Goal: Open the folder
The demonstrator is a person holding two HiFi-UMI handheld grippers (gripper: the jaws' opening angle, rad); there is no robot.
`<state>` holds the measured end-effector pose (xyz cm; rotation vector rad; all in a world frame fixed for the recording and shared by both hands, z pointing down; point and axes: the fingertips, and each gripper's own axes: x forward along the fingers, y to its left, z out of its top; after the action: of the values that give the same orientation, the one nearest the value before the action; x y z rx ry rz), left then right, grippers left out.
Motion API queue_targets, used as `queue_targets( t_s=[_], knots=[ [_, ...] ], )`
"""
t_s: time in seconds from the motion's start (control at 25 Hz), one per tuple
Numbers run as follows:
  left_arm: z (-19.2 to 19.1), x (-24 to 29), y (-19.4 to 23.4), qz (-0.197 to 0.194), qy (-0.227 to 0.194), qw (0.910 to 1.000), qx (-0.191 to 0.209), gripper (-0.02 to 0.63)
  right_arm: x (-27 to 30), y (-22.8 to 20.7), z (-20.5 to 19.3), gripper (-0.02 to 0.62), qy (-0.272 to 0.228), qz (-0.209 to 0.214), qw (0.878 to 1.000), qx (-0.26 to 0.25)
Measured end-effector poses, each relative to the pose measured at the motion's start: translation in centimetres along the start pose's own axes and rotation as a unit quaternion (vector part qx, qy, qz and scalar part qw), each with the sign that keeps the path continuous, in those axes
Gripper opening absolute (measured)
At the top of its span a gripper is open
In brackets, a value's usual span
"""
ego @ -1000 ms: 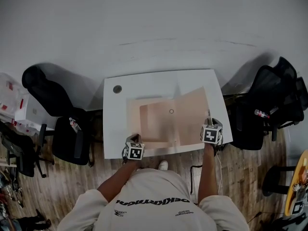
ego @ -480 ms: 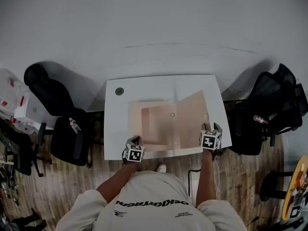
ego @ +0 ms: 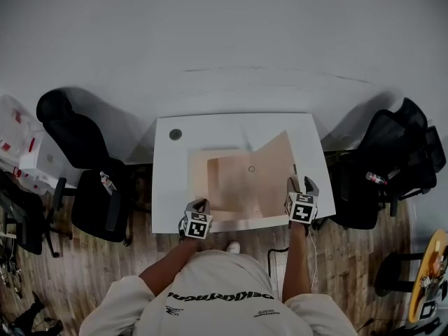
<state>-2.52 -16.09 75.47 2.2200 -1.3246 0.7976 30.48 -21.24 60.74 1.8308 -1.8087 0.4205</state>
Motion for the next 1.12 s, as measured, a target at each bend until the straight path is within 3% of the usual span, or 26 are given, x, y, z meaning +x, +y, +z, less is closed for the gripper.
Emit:
queue_targets(
  t_s=[0.8,1.12],
  knots=[
    [4.3,-4.1,-2.0,-0.032,-0.078,0.9964,-0.007,-0.003,-6.0,5.2,6.9,0.225,-0.124,0.032,0.992,0.016],
    [5.9,-6.3,-2.0,-0.033,-0.115,0.9927,-0.013,-0.003,-7.9,9.3,6.9,0.161,-0.152,0.071,0.985,0.034]
  ],
)
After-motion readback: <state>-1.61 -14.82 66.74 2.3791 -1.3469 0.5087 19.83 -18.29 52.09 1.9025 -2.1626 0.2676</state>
